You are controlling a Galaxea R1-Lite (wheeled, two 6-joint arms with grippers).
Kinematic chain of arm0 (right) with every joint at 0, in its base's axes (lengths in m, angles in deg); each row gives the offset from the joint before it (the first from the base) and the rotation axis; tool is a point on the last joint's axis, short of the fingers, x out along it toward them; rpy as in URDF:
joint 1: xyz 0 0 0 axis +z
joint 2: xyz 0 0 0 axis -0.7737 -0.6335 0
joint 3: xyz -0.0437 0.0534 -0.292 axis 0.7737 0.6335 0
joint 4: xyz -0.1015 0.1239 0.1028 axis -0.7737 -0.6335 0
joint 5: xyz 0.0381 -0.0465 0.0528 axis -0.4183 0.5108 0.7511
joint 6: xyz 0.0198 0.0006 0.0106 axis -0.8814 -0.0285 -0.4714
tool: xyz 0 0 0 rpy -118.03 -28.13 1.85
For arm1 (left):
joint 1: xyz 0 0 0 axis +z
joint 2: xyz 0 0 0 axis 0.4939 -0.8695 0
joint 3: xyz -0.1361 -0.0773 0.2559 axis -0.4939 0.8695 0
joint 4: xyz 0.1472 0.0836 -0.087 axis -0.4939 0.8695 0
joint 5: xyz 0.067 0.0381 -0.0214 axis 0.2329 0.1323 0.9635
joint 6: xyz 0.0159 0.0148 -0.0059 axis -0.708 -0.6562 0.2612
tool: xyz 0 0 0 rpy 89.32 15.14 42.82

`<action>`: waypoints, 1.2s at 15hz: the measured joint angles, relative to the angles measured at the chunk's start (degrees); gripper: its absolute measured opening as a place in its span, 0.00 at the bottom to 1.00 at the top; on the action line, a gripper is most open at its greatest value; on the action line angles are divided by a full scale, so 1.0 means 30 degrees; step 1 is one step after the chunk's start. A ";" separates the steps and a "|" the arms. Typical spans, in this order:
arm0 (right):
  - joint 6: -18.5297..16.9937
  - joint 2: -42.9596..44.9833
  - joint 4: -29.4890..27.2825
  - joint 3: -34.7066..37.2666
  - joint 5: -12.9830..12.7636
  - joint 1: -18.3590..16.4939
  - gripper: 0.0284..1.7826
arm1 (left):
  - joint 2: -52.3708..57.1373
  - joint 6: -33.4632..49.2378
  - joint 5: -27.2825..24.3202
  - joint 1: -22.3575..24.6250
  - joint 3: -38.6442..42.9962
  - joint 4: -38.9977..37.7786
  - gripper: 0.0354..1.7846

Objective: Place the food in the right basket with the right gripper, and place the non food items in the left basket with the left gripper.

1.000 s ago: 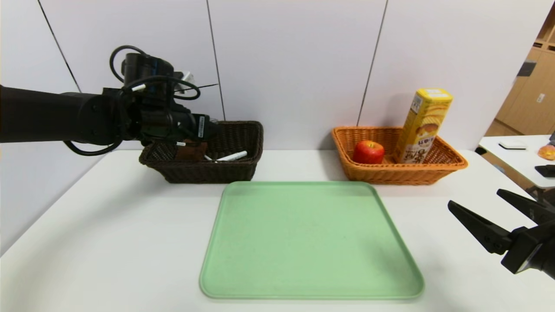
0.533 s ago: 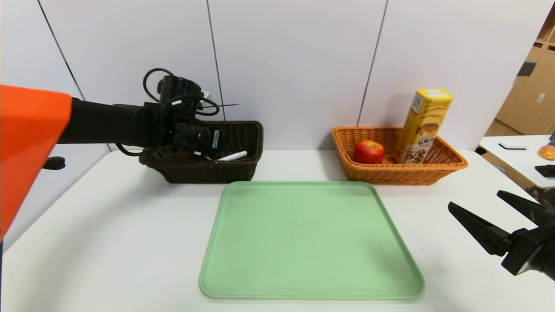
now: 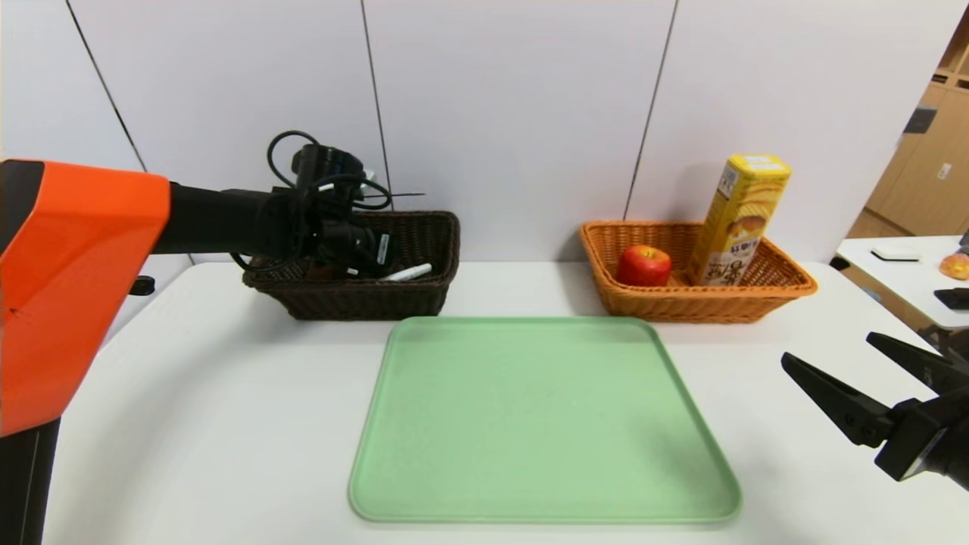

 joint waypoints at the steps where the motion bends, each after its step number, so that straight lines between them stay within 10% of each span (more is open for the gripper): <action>1: -0.0008 0.0000 0.0000 0.0016 0.0000 0.0000 0.95 | -0.0041 -0.0020 0.0000 0.0000 -0.0037 -0.0008 0.69; 18: 0.0000 -0.0016 -0.0004 -0.0028 0.0012 0.0000 0.95 | 0.0069 0.0163 0.0146 0.0000 -0.0699 -0.0516 0.80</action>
